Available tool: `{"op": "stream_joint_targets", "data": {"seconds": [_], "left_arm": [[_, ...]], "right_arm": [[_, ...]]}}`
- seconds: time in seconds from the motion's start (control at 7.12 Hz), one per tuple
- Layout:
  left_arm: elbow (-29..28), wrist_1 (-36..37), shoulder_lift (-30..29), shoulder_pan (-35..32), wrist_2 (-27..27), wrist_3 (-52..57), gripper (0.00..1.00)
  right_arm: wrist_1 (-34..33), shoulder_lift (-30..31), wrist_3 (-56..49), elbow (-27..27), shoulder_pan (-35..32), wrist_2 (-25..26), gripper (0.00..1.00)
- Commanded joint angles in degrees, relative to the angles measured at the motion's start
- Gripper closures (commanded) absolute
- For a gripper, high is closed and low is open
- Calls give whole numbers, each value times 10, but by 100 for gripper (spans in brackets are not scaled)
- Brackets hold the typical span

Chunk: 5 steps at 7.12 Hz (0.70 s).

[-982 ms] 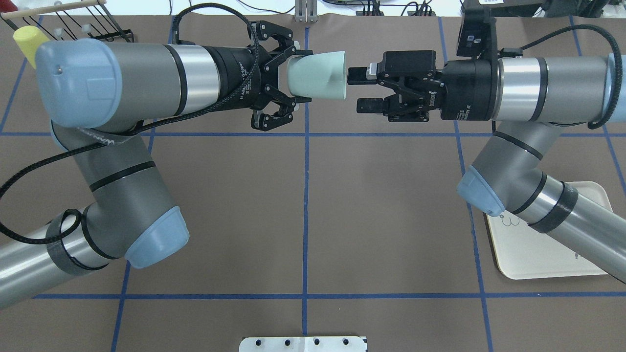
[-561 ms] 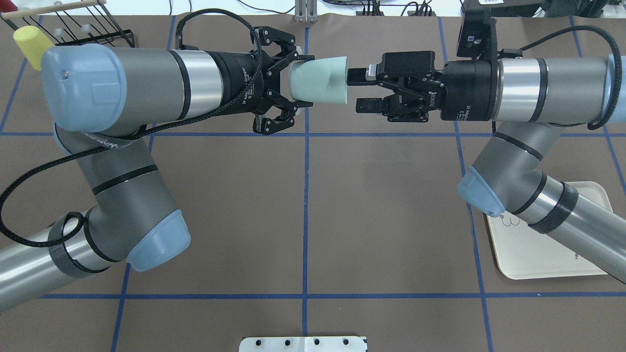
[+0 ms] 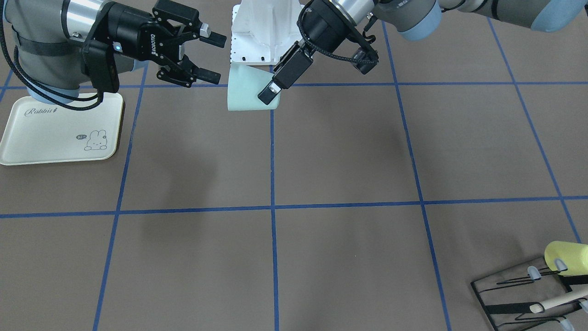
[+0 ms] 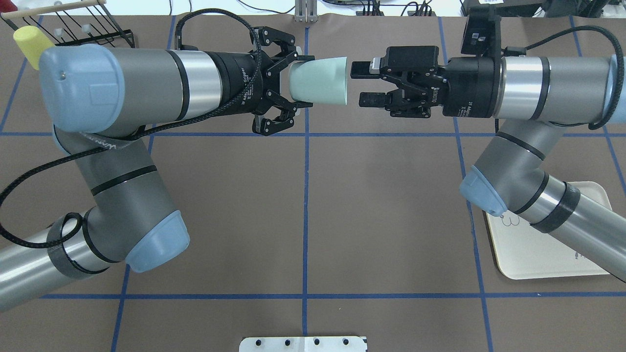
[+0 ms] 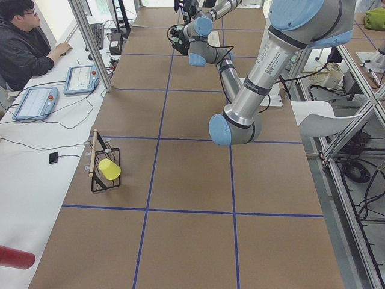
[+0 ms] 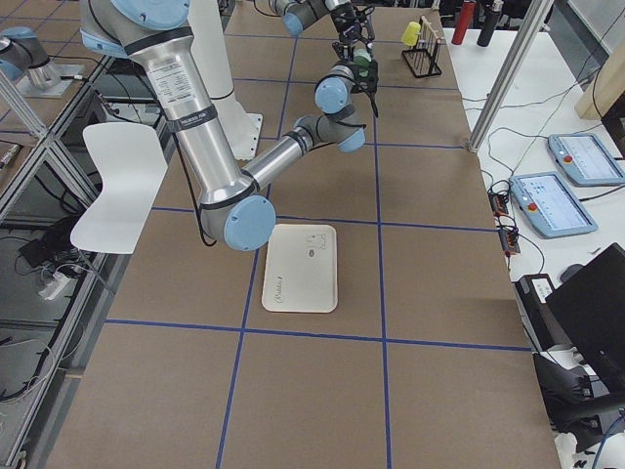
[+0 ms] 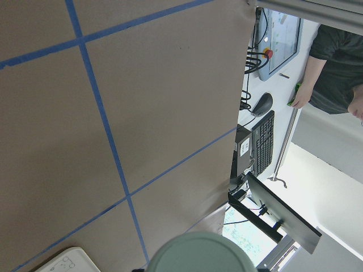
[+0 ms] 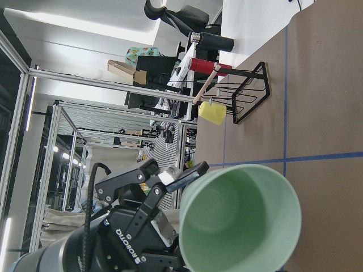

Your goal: Left arm grabs green cup and hands to right arm on tray

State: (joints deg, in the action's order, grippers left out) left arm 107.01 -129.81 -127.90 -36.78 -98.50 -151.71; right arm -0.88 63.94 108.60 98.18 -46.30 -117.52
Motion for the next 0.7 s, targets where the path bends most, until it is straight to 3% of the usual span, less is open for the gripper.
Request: {"op": "stream_joint_targets", "data": {"seconds": [0.0,0.56], "left_arm": [[-3,0,-1,2,0,-1,100],[-3,0,-2,8,0,-5,100]], "right_arm": [[0,-1,0,0,-1,10,14],[-1,-4,0,-1,0,32,14]]}}
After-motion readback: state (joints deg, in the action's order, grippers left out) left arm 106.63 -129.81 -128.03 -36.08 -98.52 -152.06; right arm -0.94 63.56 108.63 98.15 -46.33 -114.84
